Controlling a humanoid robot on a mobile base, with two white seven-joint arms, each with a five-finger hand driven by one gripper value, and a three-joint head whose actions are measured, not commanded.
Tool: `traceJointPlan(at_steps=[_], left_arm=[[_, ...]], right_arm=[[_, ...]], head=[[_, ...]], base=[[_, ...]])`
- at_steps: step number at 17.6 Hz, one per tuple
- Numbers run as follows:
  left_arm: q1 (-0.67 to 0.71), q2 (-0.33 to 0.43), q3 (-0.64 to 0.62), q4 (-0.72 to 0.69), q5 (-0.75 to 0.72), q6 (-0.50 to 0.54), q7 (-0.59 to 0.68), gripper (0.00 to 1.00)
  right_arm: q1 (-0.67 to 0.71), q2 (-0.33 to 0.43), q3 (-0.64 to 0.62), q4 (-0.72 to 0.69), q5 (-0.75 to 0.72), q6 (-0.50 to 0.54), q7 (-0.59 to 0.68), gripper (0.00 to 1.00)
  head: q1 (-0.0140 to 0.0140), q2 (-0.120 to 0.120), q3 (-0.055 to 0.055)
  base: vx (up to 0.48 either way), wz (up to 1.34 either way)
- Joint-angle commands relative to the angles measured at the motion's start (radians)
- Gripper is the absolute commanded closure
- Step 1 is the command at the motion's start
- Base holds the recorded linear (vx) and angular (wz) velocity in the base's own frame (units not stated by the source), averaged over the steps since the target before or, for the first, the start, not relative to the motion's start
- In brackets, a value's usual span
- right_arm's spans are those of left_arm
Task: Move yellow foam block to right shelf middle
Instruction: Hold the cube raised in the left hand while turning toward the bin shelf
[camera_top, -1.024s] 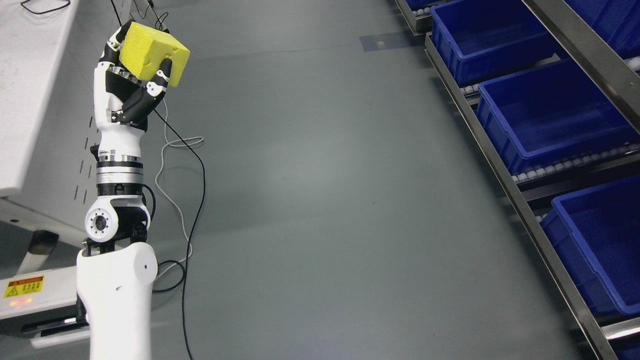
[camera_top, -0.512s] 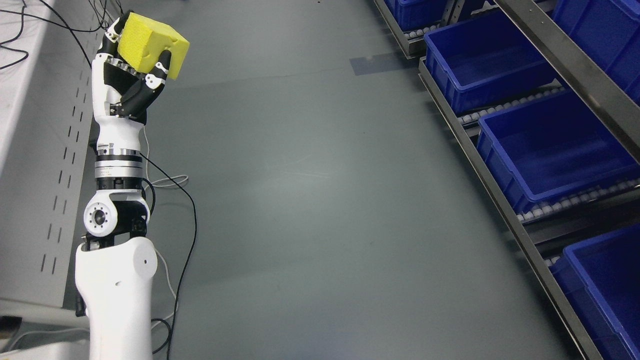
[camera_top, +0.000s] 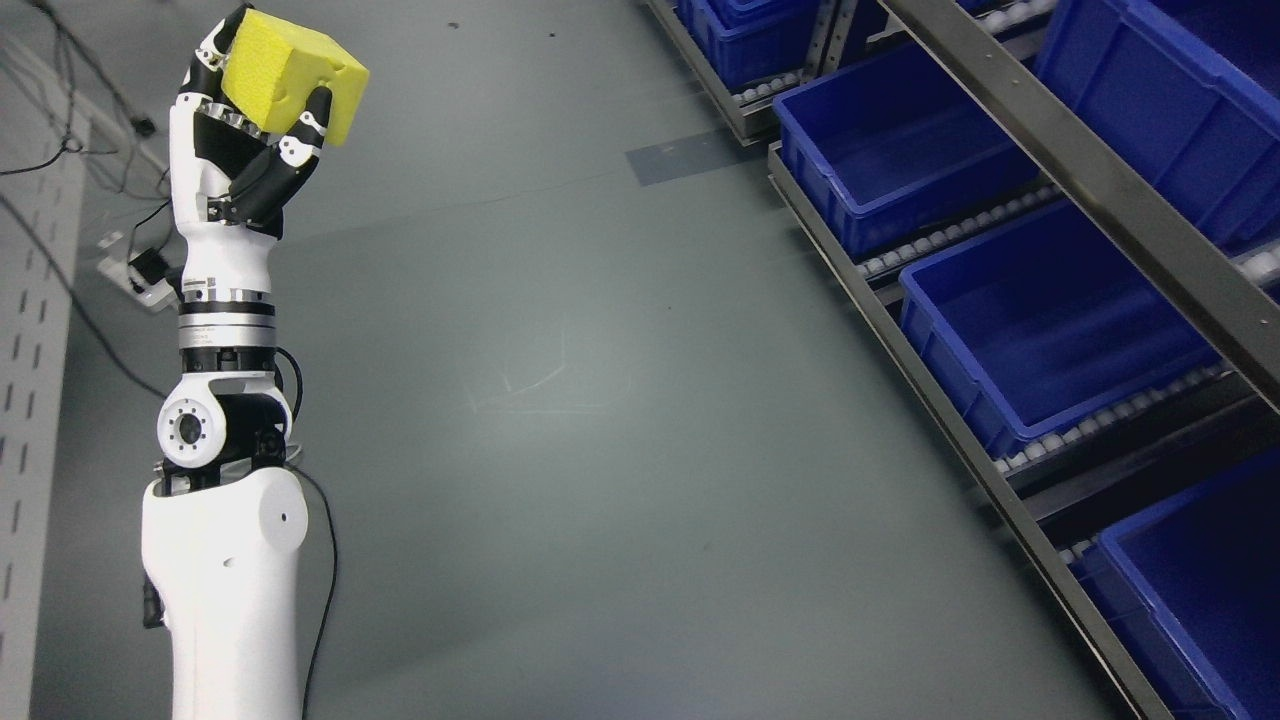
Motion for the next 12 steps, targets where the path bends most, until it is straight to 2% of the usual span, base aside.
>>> traceJointPlan(at_steps=[1,12], left_arm=[[-0.007,0.026,0.015,-0.017,0.0,-0.005,-0.001,0.56],[-0.018,0.023,0.022,-0.037,0.0,-0.001,-0.001,0.56]], right_arm=[[-0.001,-0.017,0.0,-0.017,0.0,0.001,0.0,0.0],[-0.001,-0.017,0.0,-0.017,0.0,0.001,0.0,0.0]], head=[[0.0,0.0,0.0],[0.0,0.0,0.0]], base=[[0.303,-0.55],[0.31,-0.64]])
